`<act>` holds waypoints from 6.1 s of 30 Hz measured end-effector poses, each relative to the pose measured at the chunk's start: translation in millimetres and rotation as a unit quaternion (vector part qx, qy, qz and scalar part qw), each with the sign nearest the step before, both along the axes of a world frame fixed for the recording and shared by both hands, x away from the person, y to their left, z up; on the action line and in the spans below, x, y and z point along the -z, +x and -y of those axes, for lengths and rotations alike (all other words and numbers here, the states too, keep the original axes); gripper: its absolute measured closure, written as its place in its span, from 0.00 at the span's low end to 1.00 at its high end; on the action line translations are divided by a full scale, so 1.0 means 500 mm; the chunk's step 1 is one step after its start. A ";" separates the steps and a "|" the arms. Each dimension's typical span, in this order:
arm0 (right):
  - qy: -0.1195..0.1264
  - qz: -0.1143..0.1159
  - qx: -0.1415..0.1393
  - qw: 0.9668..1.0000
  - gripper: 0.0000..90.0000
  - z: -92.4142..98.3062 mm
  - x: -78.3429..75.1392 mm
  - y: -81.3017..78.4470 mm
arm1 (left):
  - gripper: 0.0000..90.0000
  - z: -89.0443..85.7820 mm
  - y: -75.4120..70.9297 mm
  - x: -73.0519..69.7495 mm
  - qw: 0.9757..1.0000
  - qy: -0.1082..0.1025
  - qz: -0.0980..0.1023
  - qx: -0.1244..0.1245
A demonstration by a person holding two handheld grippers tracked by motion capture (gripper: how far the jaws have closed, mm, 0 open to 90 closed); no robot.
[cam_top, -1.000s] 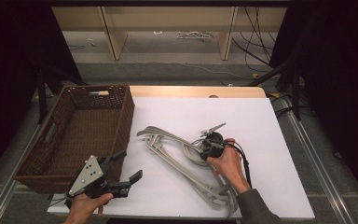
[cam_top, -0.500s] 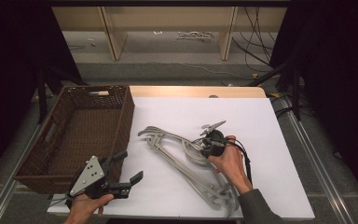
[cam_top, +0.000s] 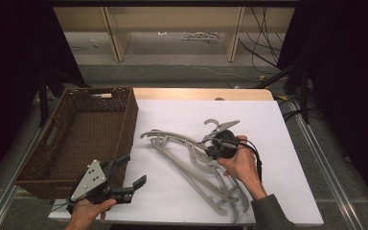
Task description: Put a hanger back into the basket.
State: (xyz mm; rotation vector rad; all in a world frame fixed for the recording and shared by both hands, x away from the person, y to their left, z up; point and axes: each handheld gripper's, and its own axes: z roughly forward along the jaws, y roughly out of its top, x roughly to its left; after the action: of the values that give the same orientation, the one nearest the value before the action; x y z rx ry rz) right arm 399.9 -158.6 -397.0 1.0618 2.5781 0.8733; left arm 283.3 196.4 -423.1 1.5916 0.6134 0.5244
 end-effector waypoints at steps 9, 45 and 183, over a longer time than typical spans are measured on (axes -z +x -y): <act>0.008 0.047 -0.059 0.997 0.92 0.020 -0.059 -0.041 | 0.18 0.001 0.003 -0.001 1.000 -0.001 0.002 0.003; -0.032 0.053 -0.175 0.983 0.92 0.009 -0.068 -0.143 | 0.36 0.240 0.115 -0.060 0.967 0.208 -0.079 0.121; 0.175 0.149 0.033 0.973 0.23 0.090 -0.004 -0.146 | 0.91 -0.417 0.304 -0.117 0.931 0.259 -0.152 -0.209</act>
State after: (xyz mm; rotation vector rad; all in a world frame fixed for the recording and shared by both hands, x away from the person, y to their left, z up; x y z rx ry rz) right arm 327.1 -203.8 -394.8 1.0011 2.1780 1.3898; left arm 435.4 405.1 -364.7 2.0739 1.1337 0.8103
